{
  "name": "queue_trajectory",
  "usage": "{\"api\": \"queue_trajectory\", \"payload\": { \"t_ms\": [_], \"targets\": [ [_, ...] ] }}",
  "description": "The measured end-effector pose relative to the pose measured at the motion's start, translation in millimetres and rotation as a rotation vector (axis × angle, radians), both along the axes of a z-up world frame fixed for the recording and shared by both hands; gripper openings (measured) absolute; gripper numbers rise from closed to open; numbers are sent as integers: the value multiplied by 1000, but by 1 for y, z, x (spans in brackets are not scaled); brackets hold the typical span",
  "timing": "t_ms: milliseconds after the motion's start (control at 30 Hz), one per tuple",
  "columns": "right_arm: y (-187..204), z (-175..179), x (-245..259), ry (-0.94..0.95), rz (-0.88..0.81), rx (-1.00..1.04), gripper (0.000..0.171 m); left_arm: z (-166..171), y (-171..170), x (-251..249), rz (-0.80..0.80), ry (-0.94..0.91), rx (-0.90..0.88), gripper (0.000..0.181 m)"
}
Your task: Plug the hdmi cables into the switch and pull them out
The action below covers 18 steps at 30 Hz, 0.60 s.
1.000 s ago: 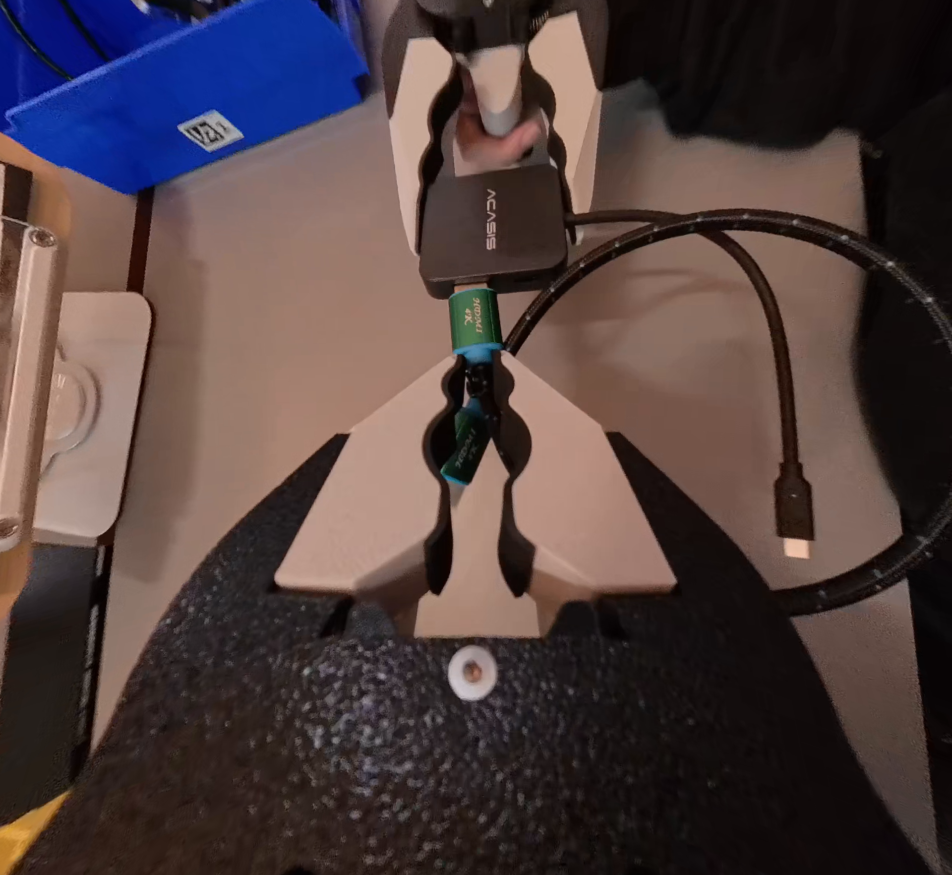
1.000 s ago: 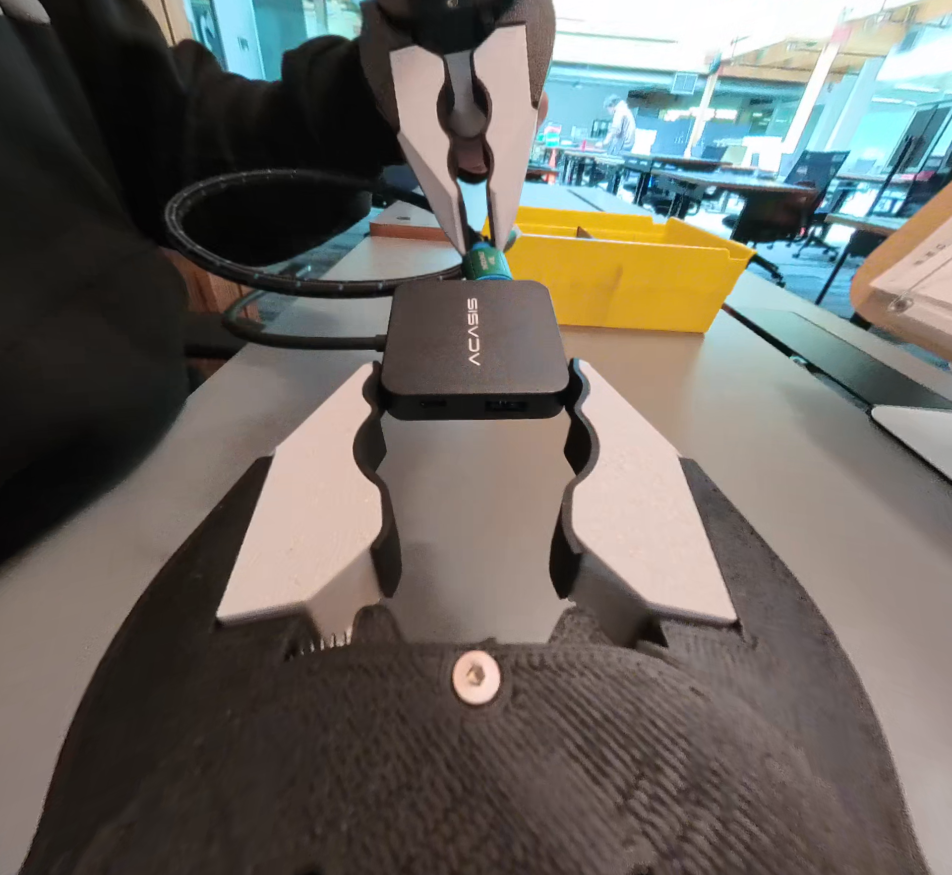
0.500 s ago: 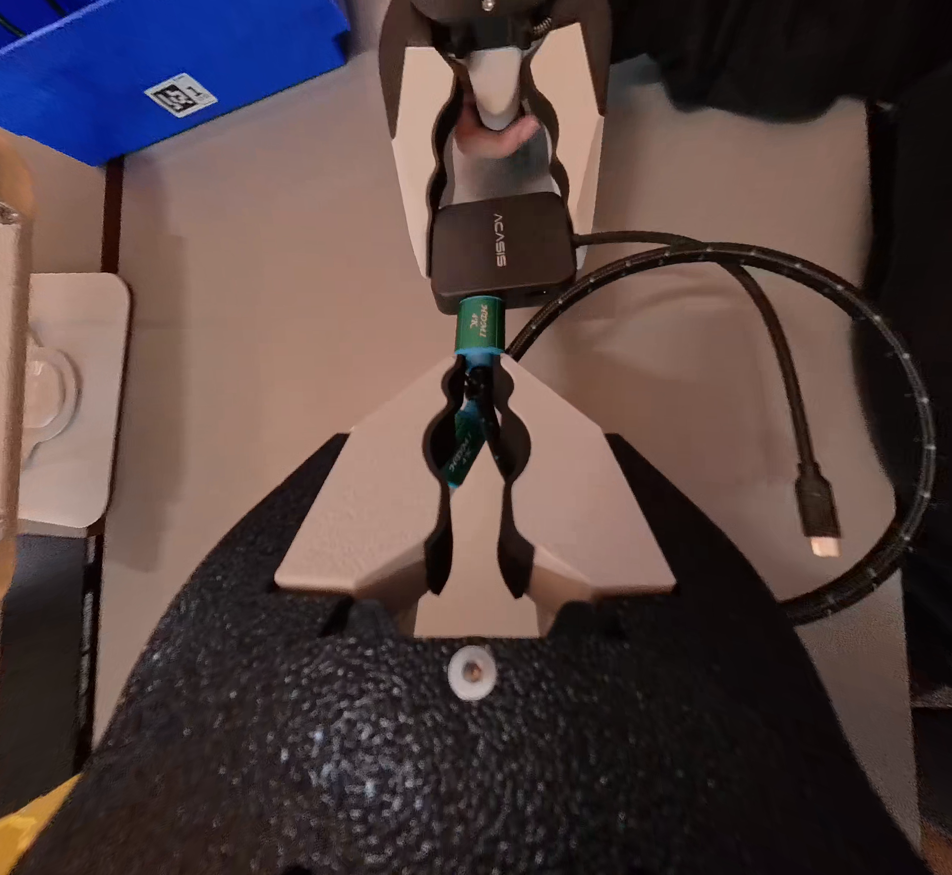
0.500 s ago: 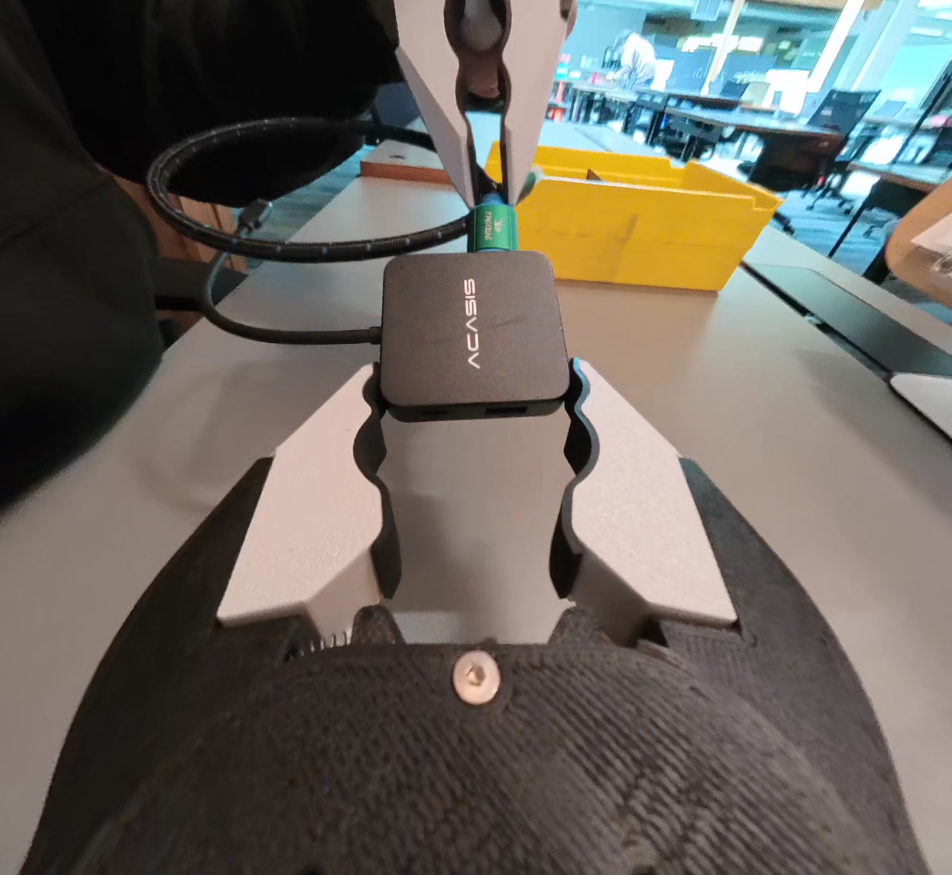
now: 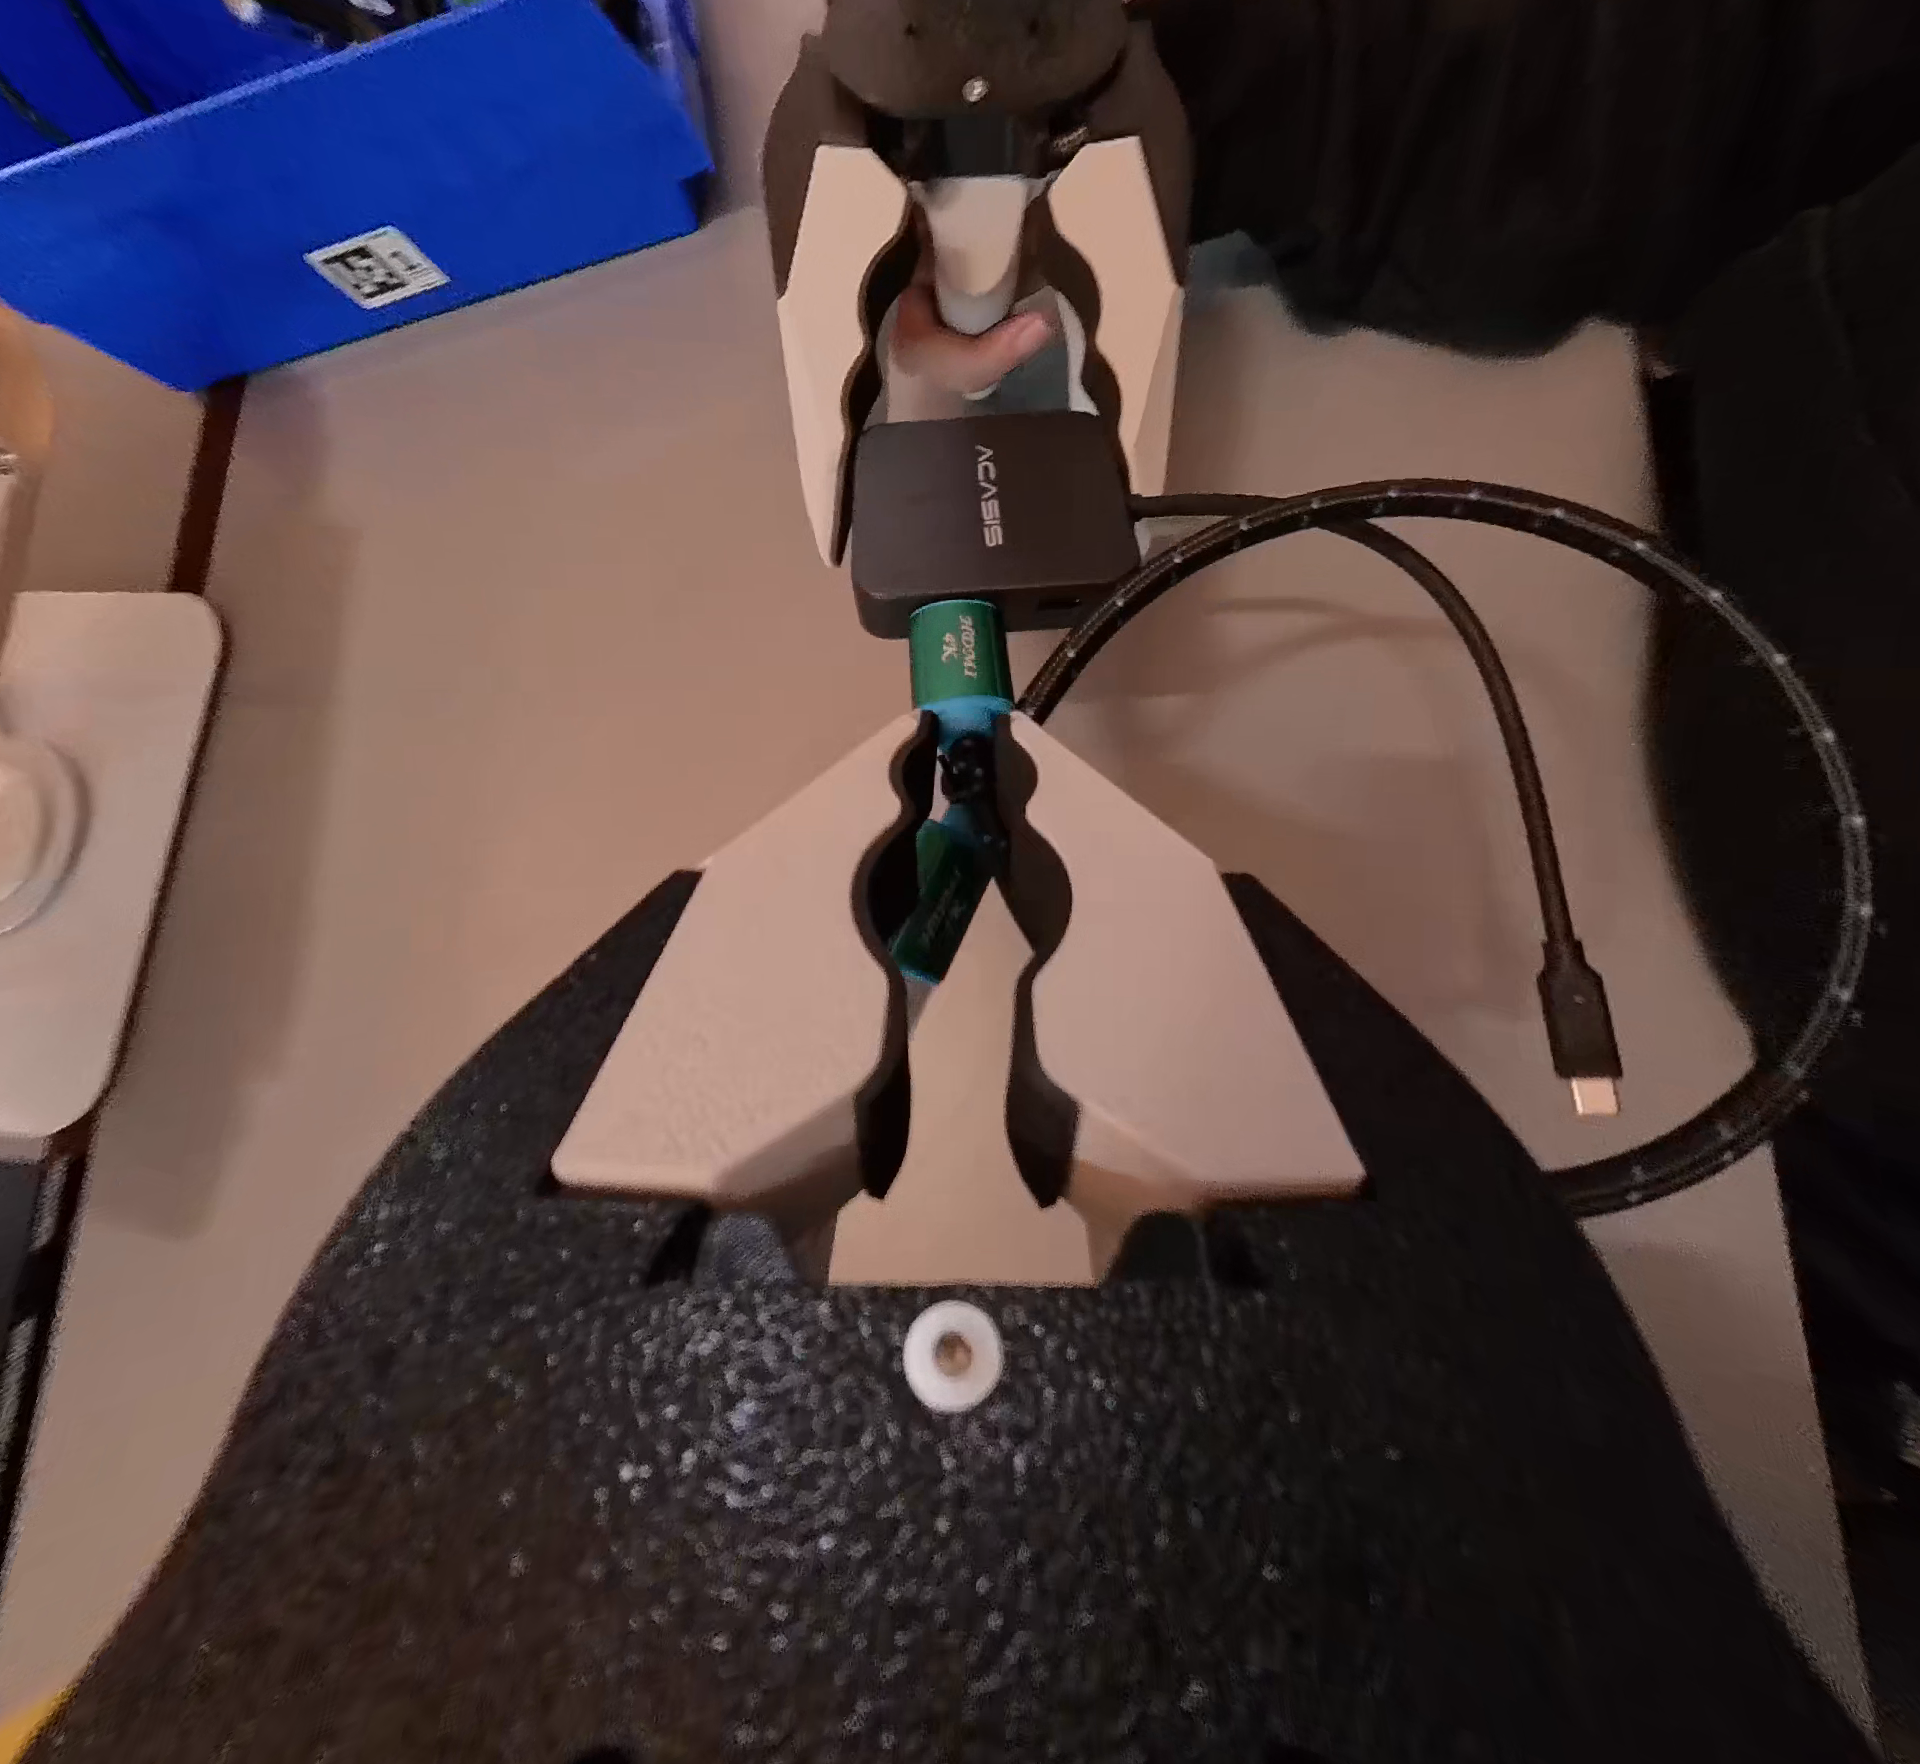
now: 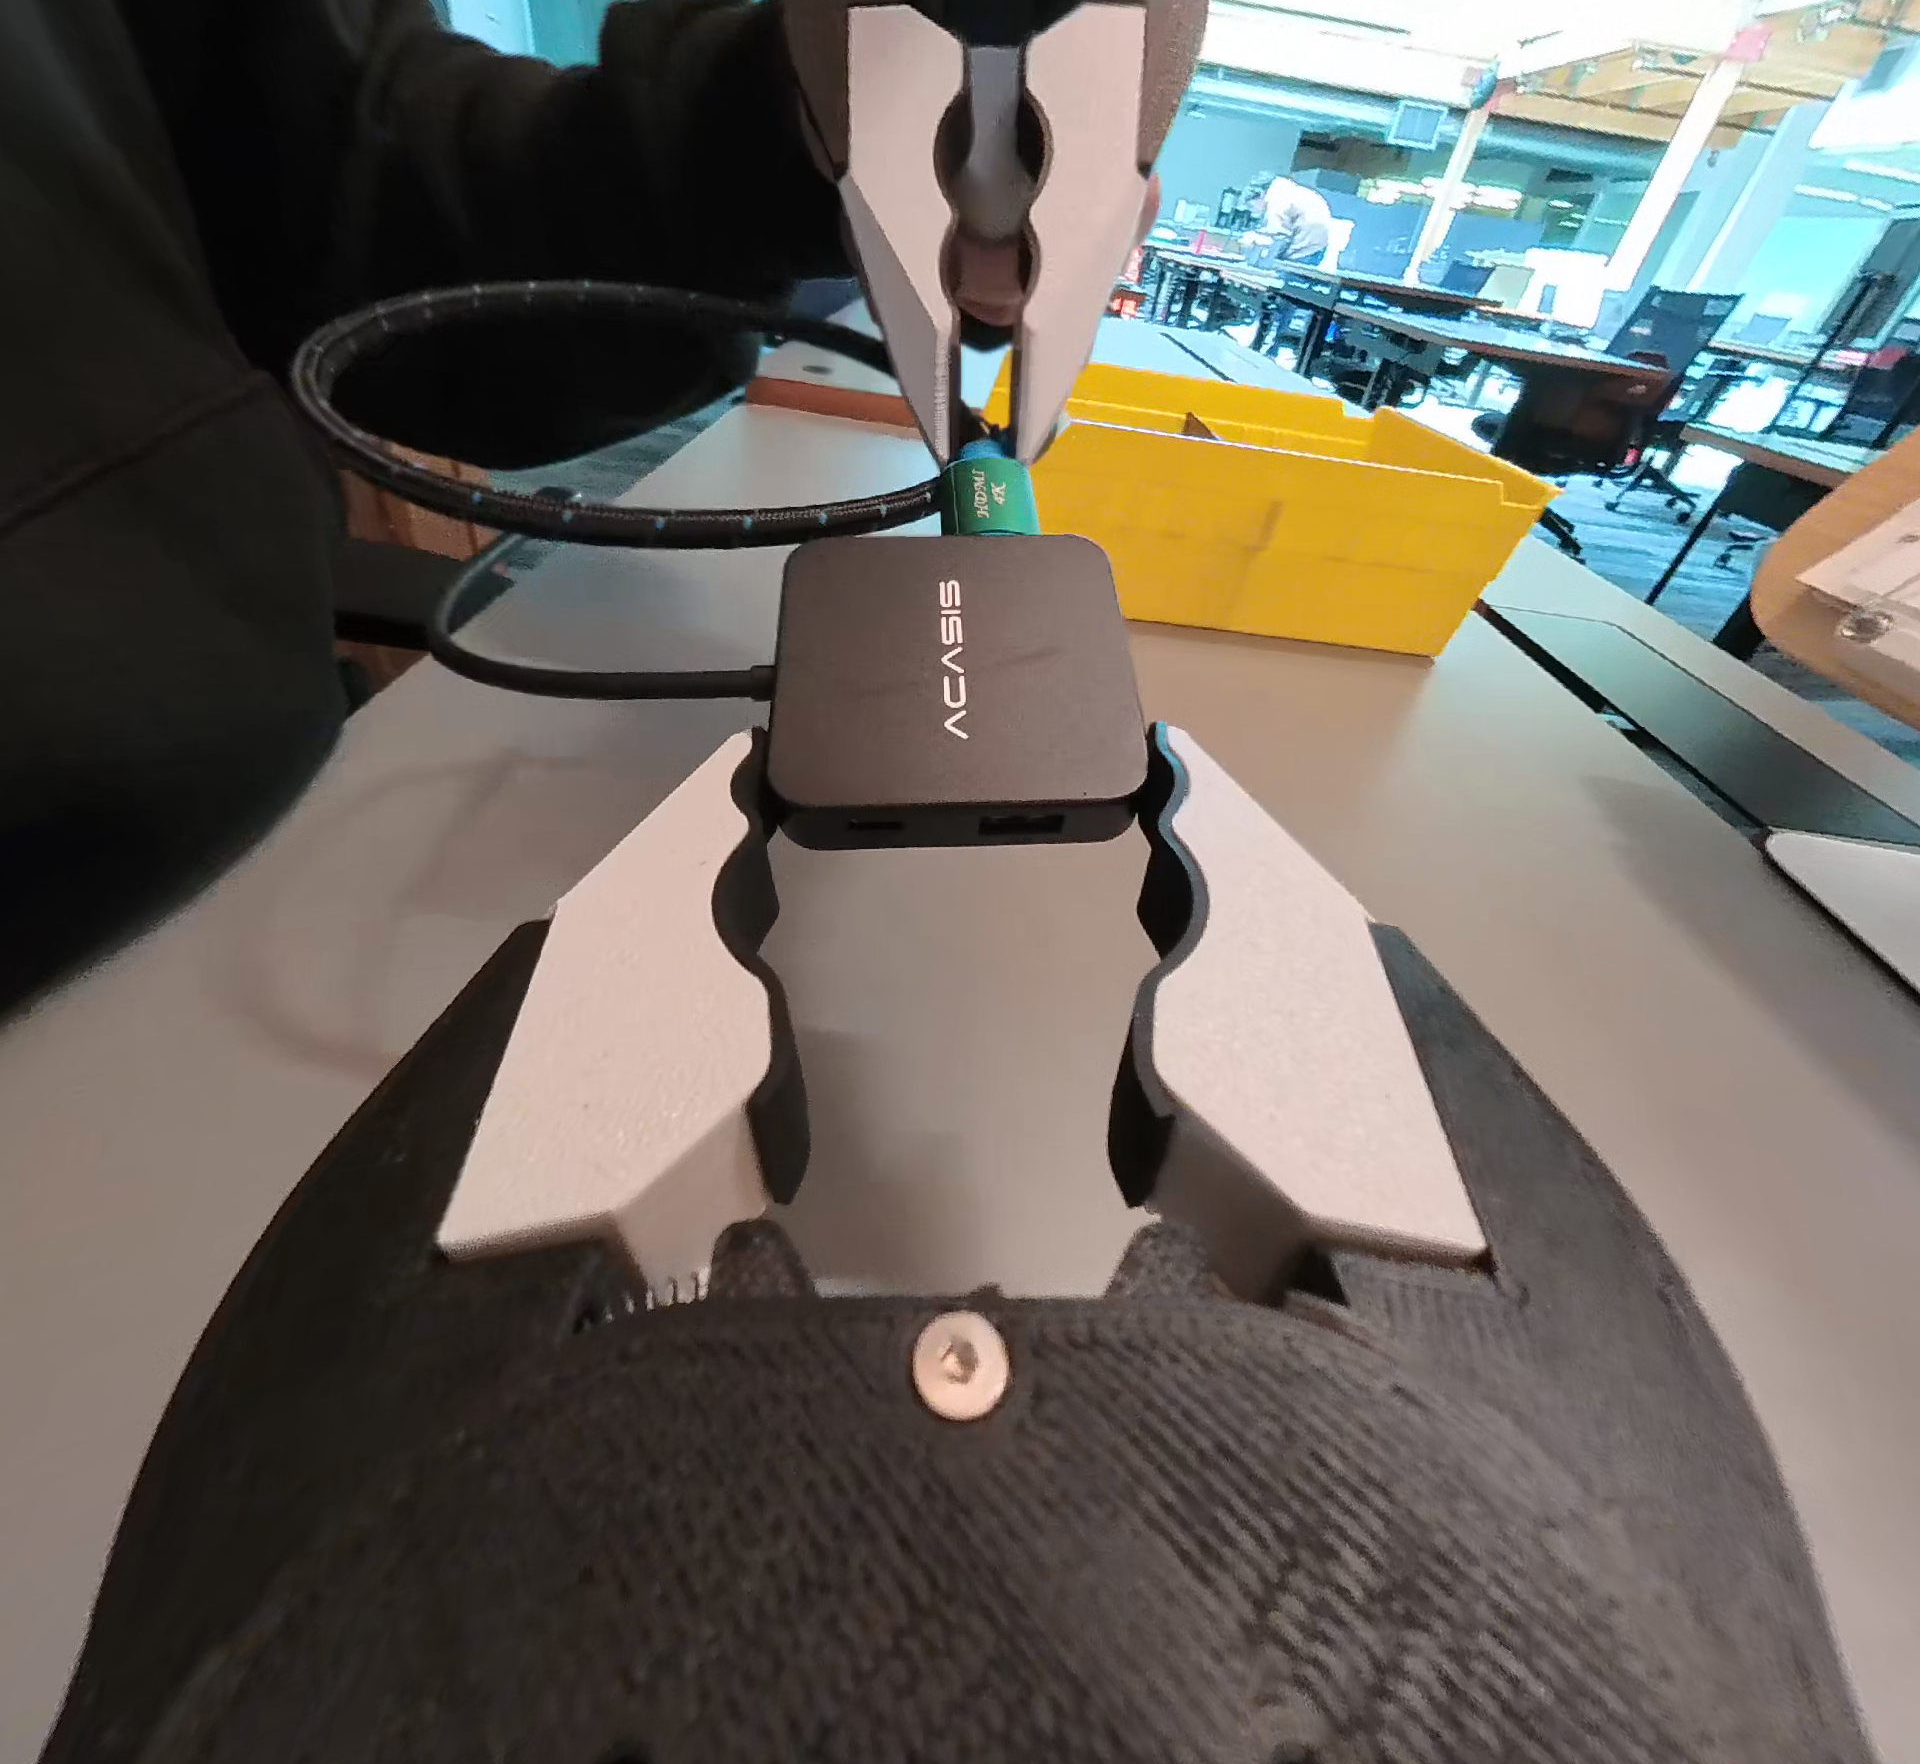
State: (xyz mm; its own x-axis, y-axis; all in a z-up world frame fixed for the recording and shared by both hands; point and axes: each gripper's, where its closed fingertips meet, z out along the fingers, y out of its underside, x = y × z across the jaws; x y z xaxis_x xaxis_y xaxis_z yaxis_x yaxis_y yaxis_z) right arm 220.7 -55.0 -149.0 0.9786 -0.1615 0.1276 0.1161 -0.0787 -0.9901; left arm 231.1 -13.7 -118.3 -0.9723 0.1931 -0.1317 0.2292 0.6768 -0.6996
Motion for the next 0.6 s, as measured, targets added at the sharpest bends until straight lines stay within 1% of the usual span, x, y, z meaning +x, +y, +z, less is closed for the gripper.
{"api": "queue_trajectory", "payload": {
  "t_ms": [33,167,267,333,400,433,467,500,533,567,600],
  "targets": [
    [1,0,-2,5,10,-1,70,0,1,-2,-11,27,-7,7],
    [2,3,-6,18,36,6,70,3,3,-7,-34,85,-38,7],
    [2,3,-6,11,29,-6,70,2,3,-6,-30,76,-38,7],
    [2,6,-4,-2,10,-6,70,-2,4,-3,-11,59,-28,7],
    [0,12,3,-48,-51,-25,70,2,2,5,26,18,-54,7],
    [-3,17,5,-77,-80,-35,70,17,-4,10,64,2,-139,9],
    [-10,25,9,-103,-128,-44,70,45,-12,16,124,5,-294,18],
    [-21,35,13,-130,-189,-37,70,78,-14,19,171,30,-453,22],
    [-37,40,19,-148,-258,-61,70,110,-9,22,216,51,-596,26],
    [-57,45,25,-163,-343,-87,70,135,1,29,276,53,-717,27],
    [-81,54,32,-176,-449,-110,70,152,13,36,333,45,-803,26]
  ]
}}
